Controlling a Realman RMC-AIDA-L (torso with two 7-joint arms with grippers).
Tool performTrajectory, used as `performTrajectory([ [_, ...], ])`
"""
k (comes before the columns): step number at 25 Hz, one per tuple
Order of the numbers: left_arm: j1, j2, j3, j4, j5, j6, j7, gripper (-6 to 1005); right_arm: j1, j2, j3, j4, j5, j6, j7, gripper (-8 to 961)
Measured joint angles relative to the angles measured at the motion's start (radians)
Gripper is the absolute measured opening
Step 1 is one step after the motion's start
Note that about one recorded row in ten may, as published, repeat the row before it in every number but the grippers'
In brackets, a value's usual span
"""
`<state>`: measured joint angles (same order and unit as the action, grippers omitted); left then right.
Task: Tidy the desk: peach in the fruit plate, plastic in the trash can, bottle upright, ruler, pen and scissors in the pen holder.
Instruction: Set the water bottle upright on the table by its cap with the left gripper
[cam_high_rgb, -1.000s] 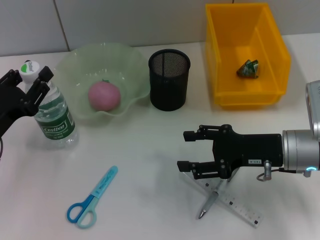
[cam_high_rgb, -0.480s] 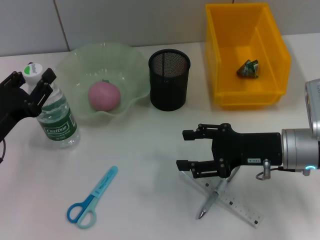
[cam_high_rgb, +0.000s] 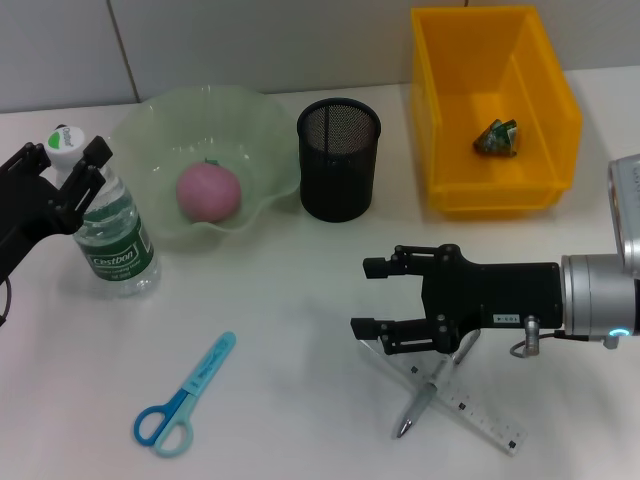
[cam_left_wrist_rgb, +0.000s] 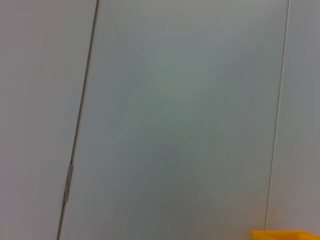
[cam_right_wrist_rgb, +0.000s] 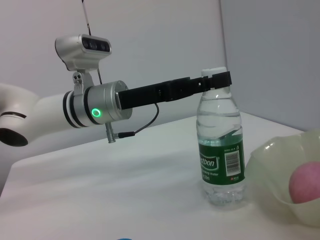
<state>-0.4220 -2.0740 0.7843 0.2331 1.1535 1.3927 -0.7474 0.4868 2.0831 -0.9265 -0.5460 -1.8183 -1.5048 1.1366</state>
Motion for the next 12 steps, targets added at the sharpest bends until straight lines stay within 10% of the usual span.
performTrajectory([
  [12, -0.011, 0.0, 0.007, 0.0, 0.0, -0.006, 0.002, 444, 0.003, 0.0, 0.0, 0.0, 0.001, 0.0, 0.0, 771],
])
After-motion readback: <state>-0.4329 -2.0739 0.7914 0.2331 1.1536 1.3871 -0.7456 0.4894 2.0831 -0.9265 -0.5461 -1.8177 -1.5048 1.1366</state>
